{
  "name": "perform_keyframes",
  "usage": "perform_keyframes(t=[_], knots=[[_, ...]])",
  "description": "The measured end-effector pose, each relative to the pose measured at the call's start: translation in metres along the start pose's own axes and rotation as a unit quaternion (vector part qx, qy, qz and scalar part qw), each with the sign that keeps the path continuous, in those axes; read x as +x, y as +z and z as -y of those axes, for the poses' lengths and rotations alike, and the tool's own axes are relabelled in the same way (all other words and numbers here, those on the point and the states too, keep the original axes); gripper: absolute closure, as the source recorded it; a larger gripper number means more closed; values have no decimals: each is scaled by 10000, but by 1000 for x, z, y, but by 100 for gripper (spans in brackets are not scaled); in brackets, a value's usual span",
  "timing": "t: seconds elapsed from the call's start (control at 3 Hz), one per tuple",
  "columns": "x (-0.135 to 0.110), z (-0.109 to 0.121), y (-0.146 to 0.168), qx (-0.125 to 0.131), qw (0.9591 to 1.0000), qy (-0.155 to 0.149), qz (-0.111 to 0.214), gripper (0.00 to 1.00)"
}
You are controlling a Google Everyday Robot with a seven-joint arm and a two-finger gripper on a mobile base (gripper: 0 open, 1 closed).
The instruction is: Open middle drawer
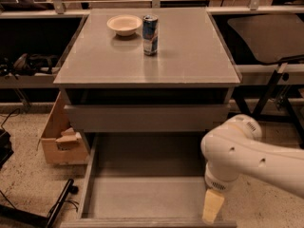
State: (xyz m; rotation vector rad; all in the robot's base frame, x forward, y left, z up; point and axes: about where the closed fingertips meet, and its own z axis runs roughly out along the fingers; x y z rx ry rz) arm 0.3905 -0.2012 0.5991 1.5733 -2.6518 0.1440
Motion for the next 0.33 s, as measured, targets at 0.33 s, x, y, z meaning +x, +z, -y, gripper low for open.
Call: perform_keyframes(t=[0.33], knots=[[34,21,-85,222,9990,208,337,0]])
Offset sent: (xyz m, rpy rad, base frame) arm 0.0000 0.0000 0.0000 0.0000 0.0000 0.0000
